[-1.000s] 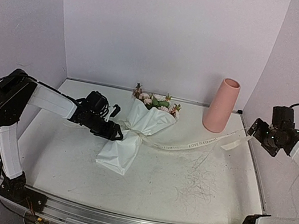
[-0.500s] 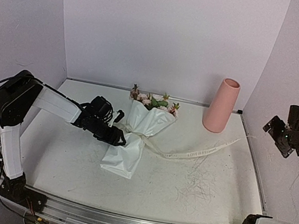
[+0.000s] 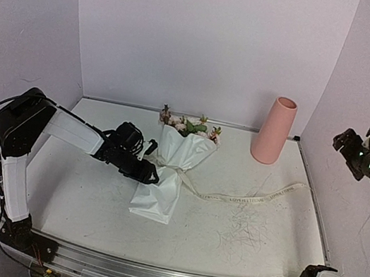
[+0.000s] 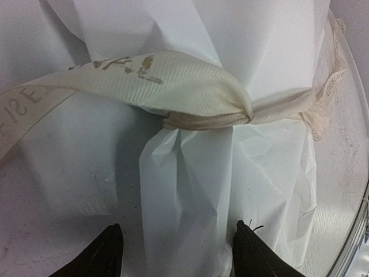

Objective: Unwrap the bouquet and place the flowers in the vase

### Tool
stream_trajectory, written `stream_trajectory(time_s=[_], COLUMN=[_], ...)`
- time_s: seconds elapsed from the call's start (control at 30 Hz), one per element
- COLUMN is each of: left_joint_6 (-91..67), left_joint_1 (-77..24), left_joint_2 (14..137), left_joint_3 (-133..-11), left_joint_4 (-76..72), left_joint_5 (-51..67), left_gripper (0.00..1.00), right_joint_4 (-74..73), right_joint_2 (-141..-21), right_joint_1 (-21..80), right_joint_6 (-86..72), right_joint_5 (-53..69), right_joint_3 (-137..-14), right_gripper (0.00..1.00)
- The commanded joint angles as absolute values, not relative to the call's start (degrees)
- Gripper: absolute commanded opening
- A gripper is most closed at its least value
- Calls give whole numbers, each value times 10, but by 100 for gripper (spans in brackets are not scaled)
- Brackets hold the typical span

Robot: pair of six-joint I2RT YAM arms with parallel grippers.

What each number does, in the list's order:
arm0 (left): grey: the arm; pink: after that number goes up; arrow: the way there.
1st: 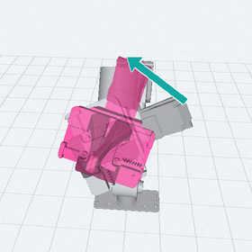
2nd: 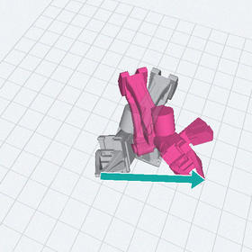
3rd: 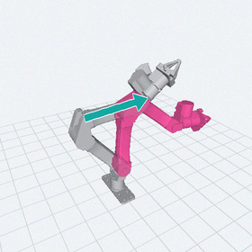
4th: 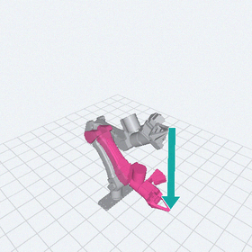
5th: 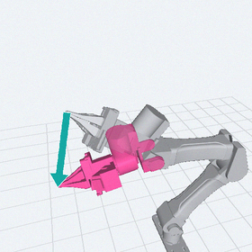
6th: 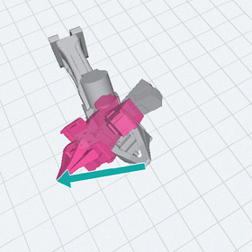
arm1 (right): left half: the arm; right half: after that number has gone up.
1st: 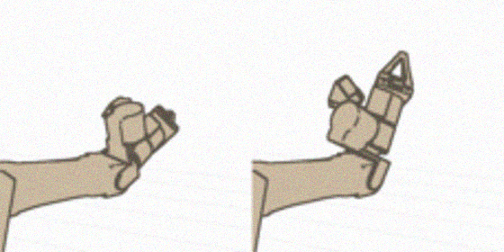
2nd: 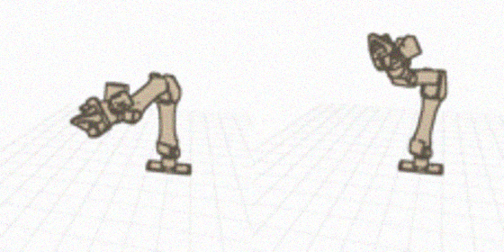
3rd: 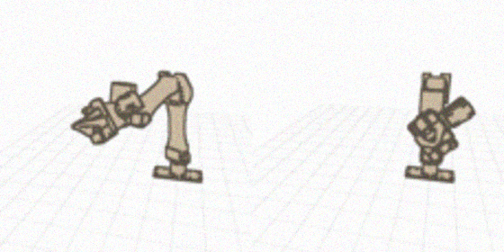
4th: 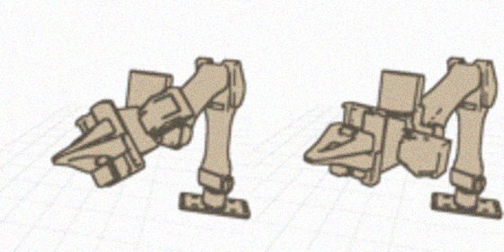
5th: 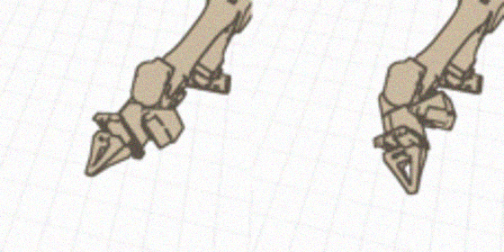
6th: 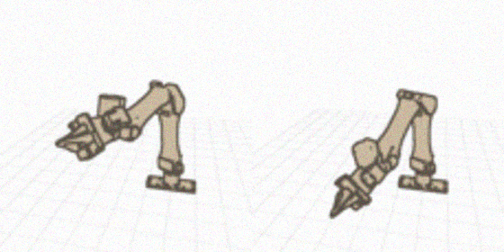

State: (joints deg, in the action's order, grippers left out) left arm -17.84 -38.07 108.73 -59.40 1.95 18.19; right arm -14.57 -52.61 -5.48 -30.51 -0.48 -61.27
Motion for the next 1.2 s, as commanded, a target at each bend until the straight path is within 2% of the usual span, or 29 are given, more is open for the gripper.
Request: stream_trajectory(time_s=[0.0, 0.07, 0.17, 0.4, 0.43, 0.5, 0.57, 0.63, 0.97, 1.17], left_joint_6=[-182, -188, -195, -201, -202, -204, -201, -196, -176, -160], left_joint_1=[-404, -407, -407, -404, -402, -395, -390, -389, -376, -374], left_joint_2=[1077, 1064, 1030, 943, 936, 930, 937, 949, 1002, 1013], left_joint_3=[-616, -611, -594, -583, -584, -590, -603, -618, -660, -665], left_joint_4=[25, 24, 25, 32, 32, 32, 33, 36, 34, 26], left_joint_5=[202, 199, 174, 109, 109, 118, 125, 128, 143, 152], left_gripper=[65, 65, 66, 76, 75, 66, 56, 51, 36, 35], right_joint_4=[-38, -19, -10, 59, 63, 71, 75, 76, 76, 66], right_joint_2=[-559, -578, -614, -752, -775, -822, -867, -909, -1060, -1117], right_joint_1=[-47, -16, 91, 272, 294, 329, 355, 374, 422, 430], right_joint_6=[-252, -245, -214, -149, -134, -113, -93, -77, -53, -50], right_joint_5=[245, 265, 204, 173, 166, 162, 158, 159, 158, 155], right_joint_3=[-540, -526, -529, -575, -588, -620, -654, -690, -819, -865], right_gripper=[72, 67, 66, 49, 46, 39, 36, 34, 25, 24])
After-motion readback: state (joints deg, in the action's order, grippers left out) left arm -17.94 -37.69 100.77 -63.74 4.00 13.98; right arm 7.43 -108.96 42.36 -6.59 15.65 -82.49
